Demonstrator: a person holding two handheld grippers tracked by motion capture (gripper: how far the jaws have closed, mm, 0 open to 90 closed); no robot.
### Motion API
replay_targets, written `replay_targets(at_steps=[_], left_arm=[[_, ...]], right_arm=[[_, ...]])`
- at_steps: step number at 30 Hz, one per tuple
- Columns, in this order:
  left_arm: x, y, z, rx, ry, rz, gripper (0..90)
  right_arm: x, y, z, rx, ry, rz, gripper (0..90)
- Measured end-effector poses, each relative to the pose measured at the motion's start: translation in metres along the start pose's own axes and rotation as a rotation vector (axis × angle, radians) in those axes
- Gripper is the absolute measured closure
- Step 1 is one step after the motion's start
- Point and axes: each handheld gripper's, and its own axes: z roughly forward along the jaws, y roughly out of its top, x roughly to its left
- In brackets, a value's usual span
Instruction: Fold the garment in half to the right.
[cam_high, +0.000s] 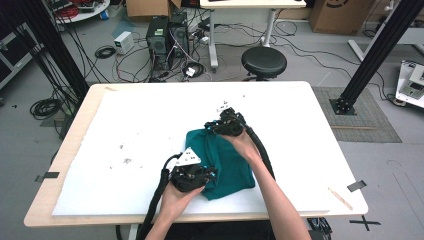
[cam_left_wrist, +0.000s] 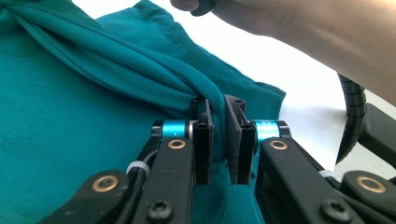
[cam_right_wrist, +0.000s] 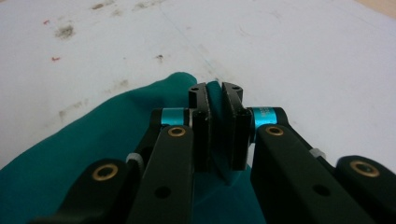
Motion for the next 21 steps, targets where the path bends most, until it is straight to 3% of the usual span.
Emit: replay_targets(at_steps=[10, 21], left_arm=[[-0.016, 0.009, 0.03, 0.041, 0.011, 0.022, 82.2], [-0.024, 0.015, 0.051, 0.059, -0.014, 0.023, 82.2]], right_arm=[[-0.014, -0.018, -0.016, 0.02, -0.035, 0.026, 84.3], [-0.026, -0.036, -0.027, 0.023, -0.054, 0.059, 84.3]])
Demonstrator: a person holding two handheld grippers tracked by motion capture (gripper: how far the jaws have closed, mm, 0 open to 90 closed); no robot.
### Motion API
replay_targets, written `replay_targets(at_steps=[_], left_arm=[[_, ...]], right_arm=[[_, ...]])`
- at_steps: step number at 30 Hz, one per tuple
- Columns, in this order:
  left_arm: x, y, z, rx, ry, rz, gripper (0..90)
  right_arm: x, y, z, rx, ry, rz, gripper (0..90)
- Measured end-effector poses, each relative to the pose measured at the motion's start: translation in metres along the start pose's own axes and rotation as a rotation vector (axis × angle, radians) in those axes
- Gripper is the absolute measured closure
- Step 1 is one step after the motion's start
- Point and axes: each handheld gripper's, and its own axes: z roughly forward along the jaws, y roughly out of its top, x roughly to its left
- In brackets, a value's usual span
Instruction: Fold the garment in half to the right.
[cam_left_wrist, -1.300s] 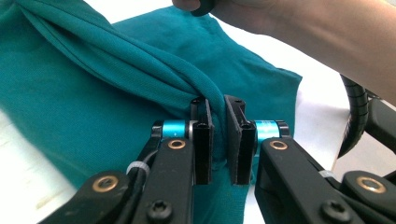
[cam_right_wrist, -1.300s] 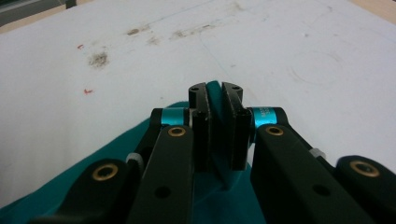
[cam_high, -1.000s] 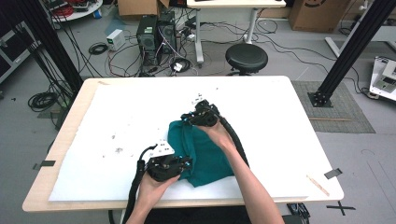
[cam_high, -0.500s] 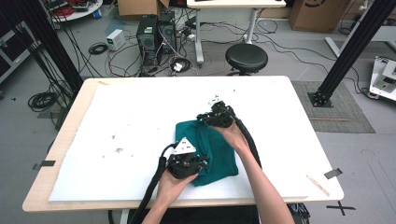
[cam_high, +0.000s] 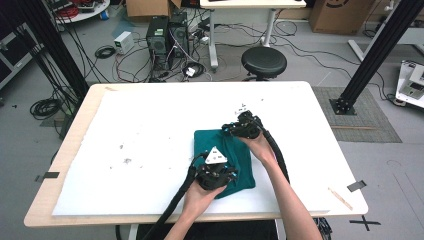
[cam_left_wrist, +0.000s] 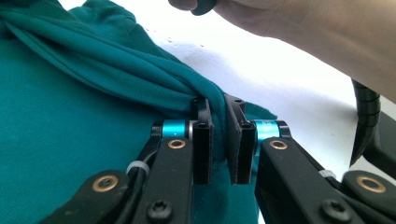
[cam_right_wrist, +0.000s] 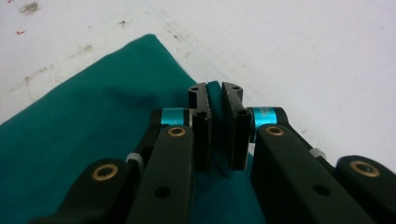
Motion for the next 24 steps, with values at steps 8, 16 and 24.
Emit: replay_targets(at_steps=[8, 16, 24], left_arm=[[-0.002, -0.001, 0.011, 0.024, -0.006, 0.003, 82.2], [-0.004, 0.002, 0.017, 0.032, -0.003, -0.002, 82.1], [-0.006, -0.001, 0.024, 0.055, 0.005, 0.016, 81.9]], right_arm=[[-0.006, -0.009, -0.001, 0.0, -0.001, 0.018, 84.2], [-0.01, -0.014, -0.004, -0.001, -0.015, 0.029, 83.7], [-0.013, -0.021, -0.004, 0.014, -0.029, 0.04, 83.1]])
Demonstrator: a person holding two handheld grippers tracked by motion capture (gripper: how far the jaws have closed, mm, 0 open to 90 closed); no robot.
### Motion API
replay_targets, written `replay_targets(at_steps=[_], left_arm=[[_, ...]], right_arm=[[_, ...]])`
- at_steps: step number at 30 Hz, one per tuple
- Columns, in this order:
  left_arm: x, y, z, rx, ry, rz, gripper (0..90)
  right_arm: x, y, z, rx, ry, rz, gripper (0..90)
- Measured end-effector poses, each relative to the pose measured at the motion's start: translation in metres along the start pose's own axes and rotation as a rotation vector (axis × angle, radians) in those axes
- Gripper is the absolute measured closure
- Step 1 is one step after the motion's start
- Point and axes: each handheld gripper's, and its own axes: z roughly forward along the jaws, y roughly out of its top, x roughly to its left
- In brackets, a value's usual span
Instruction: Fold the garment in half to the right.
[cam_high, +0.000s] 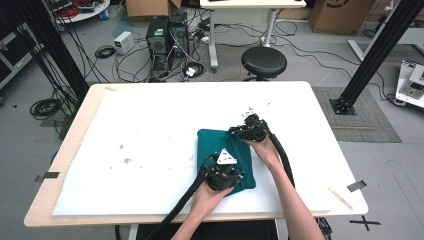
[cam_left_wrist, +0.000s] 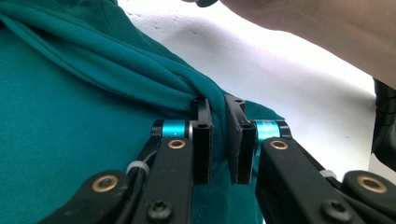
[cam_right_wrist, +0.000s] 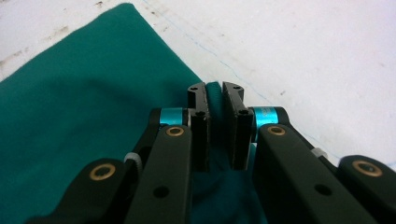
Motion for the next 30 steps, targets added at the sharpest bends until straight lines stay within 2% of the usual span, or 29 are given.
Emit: replay_targets(at_steps=[2, 4, 6, 9, 11, 12, 15, 17, 19, 21, 24, 25, 27, 30], left_arm=[[0.001, -0.001, 0.001, 0.001, -0.008, -0.005, 81.3], [0.003, 0.0, 0.0, 0.006, -0.035, -0.012, 78.1], [0.004, 0.0, -0.004, 0.0, -0.069, -0.016, 68.1], [0.005, 0.0, -0.021, -0.024, -0.034, 0.007, 57.5], [0.01, 0.001, -0.036, -0.051, -0.02, 0.001, 53.0], [0.013, 0.002, -0.044, -0.07, -0.007, 0.0, 53.0], [0.028, 0.006, -0.065, -0.126, 0.057, -0.007, 52.9], [0.041, 0.01, -0.072, -0.141, 0.096, -0.022, 52.9], [0.057, 0.014, -0.075, -0.15, 0.16, -0.039, 53.5], [0.071, 0.02, -0.073, -0.138, 0.204, -0.042, 60.1], [0.086, 0.027, -0.065, -0.167, 0.274, -0.03, 72.7], [0.093, 0.03, -0.061, -0.162, 0.293, -0.044, 75.2], [0.105, 0.035, -0.051, -0.145, 0.305, -0.075, 78.2], [0.118, 0.035, -0.041, -0.129, 0.363, -0.107, 79.8]], right_arm=[[-0.001, -0.002, 0.0, -0.001, -0.002, 0.008, 82.2], [-0.002, -0.003, -0.001, -0.004, -0.008, 0.023, 78.8], [-0.003, -0.004, -0.004, -0.017, -0.024, 0.041, 70.5], [-0.005, -0.006, -0.015, -0.058, -0.048, 0.084, 60.0], [-0.004, -0.009, -0.025, -0.104, -0.067, 0.11, 54.4], [-0.003, -0.01, -0.031, -0.122, -0.075, 0.123, 52.9], [0.002, -0.01, -0.042, -0.166, -0.101, 0.116, 50.5], [0.01, -0.006, -0.047, -0.189, -0.101, 0.087, 53.5], [0.018, -0.001, -0.046, -0.172, -0.12, 0.049, 56.9], [0.025, 0.003, -0.039, -0.14, -0.139, 0.008, 60.9], [0.03, 0.005, -0.028, -0.079, -0.19, -0.024, 63.7], [0.029, 0.004, -0.024, -0.059, -0.209, -0.019, 64.1], [0.025, 0.002, -0.021, -0.044, -0.217, 0.013, 65.2], [0.019, -0.005, -0.019, -0.035, -0.24, 0.061, 67.6]])
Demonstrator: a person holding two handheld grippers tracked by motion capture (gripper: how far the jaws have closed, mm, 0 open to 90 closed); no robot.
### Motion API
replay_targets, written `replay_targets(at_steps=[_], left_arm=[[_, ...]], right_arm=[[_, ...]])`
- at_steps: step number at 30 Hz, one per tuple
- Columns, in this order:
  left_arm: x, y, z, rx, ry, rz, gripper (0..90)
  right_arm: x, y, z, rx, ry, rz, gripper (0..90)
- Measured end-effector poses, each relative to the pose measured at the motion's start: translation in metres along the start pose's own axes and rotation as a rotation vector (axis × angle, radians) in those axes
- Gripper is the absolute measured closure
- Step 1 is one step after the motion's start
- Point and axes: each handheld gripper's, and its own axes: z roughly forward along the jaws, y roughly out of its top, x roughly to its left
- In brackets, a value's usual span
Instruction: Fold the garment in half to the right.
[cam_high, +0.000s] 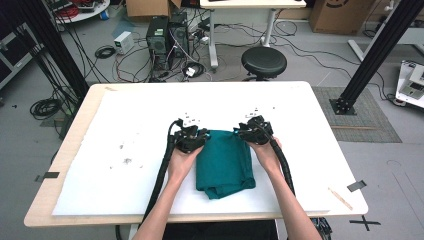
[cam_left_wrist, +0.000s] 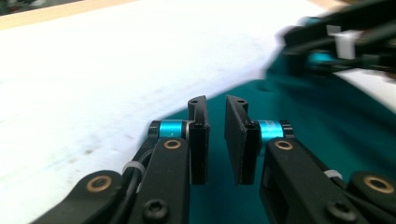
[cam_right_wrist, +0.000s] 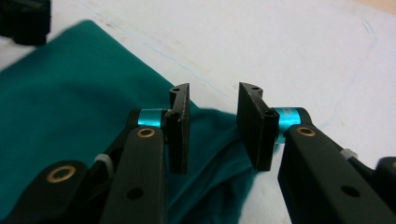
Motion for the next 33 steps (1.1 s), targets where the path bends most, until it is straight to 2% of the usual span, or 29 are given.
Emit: replay_targets(at_steps=[4, 6, 9, 15, 17, 19, 20, 22, 24, 25, 26, 28, 29, 31, 33], left_arm=[[0.012, -0.008, 0.012, 0.058, 0.049, -0.015, 82.9], [0.016, -0.009, 0.014, 0.056, 0.045, -0.023, 83.0], [0.018, -0.01, 0.016, 0.064, 0.082, -0.012, 83.0], [0.02, -0.013, 0.017, 0.066, 0.08, -0.015, 83.0], [0.021, -0.013, 0.017, 0.067, 0.081, -0.016, 82.6], [0.023, -0.013, 0.015, 0.071, 0.092, -0.025, 78.5], [0.024, -0.012, 0.013, 0.071, 0.088, -0.027, 74.2], [0.023, -0.012, 0.005, 0.055, 0.066, -0.034, 71.3], [0.02, -0.013, -0.009, 0.009, 0.036, -0.017, 70.7], [0.016, -0.016, -0.017, -0.022, -0.001, -0.017, 70.7], [0.013, -0.017, -0.022, -0.023, -0.036, -0.011, 70.5], [0.007, -0.021, -0.026, -0.002, -0.079, 0.015, 69.9], [0.004, -0.023, -0.026, 0.013, -0.087, 0.035, 69.6], [-0.002, -0.027, -0.023, 0.046, -0.096, 0.066, 69.4], [-0.004, -0.03, -0.019, 0.071, -0.08, 0.08, 69.3]], right_arm=[[-0.006, -0.01, 0.001, 0.036, -0.033, 0.014, 73.5], [-0.01, -0.016, 0.003, 0.052, -0.029, 0.033, 75.4], [-0.012, -0.022, 0.005, 0.064, -0.029, 0.043, 77.2], [-0.013, -0.027, 0.006, 0.056, -0.029, 0.043, 77.6], [-0.014, -0.028, 0.005, 0.054, -0.018, 0.073, 77.3], [-0.015, -0.029, 0.003, 0.057, -0.016, 0.1, 74.6], [-0.016, -0.03, 0.001, 0.056, -0.022, 0.111, 70.4], [-0.015, -0.03, -0.004, 0.052, -0.032, 0.133, 66.7], [-0.01, -0.03, -0.014, 0.026, -0.038, 0.113, 65.3], [-0.006, -0.029, -0.02, 0.009, -0.036, 0.095, 64.4], [0.001, -0.029, -0.028, -0.017, -0.028, 0.065, 64.0], [0.011, -0.03, -0.036, -0.047, 0.0, 0.02, 63.2], [0.019, -0.031, -0.039, -0.061, 0.018, -0.015, 63.2], [0.029, -0.035, -0.039, -0.04, 0.029, -0.062, 63.3], [0.033, -0.042, -0.036, -0.01, 0.018, -0.078, 64.1]])
